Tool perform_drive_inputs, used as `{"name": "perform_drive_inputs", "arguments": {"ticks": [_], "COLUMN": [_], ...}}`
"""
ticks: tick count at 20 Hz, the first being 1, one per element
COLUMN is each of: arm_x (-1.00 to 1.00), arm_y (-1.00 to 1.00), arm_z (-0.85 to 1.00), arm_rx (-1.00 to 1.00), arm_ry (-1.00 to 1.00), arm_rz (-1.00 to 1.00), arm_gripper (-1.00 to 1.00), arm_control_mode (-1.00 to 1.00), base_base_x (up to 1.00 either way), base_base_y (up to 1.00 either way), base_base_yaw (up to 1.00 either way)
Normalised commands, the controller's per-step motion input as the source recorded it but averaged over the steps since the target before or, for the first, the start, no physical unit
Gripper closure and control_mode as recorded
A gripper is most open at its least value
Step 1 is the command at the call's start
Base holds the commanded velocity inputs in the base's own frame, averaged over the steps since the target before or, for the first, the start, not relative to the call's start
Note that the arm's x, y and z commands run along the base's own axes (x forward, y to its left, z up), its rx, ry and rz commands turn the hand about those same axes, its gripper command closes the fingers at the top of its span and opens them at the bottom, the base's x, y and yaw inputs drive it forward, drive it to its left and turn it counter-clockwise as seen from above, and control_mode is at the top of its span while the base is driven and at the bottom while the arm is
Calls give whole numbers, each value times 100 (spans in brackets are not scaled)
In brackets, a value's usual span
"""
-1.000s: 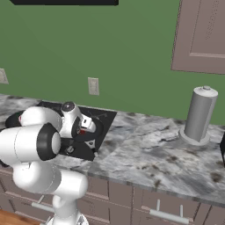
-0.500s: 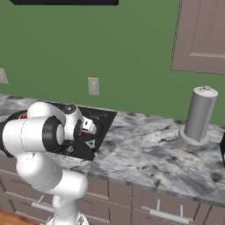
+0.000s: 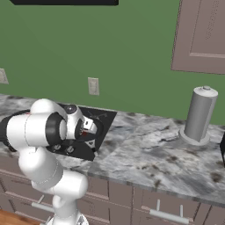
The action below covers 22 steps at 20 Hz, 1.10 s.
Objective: Place both pans onto different burners. Then place the bell pepper and the steak on different pans.
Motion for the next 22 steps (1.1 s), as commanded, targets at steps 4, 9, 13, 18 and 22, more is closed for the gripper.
{"name": "perform_drive_inputs", "arguments": {"ticks": [4,9,13,18,22], "arm_x": [1,0,0,0,-11], "arm_y": [0,0,0,0,0], "arm_z": [-6,0,0,41,77], "arm_rx": [0,0,0,2,5], "arm_ry": [0,0,0,-5,-9], "arm_rz": [0,0,0,0,0], "arm_gripper": [-100,-100,-100,-100,-100], "arm_control_mode": [-100,-100,-100,-100,-100], "base_base_x": [0,0,0,0,0], "base_base_y": [0,0,0,0,0], "base_base_yaw": [0,0,0,0,0]}}
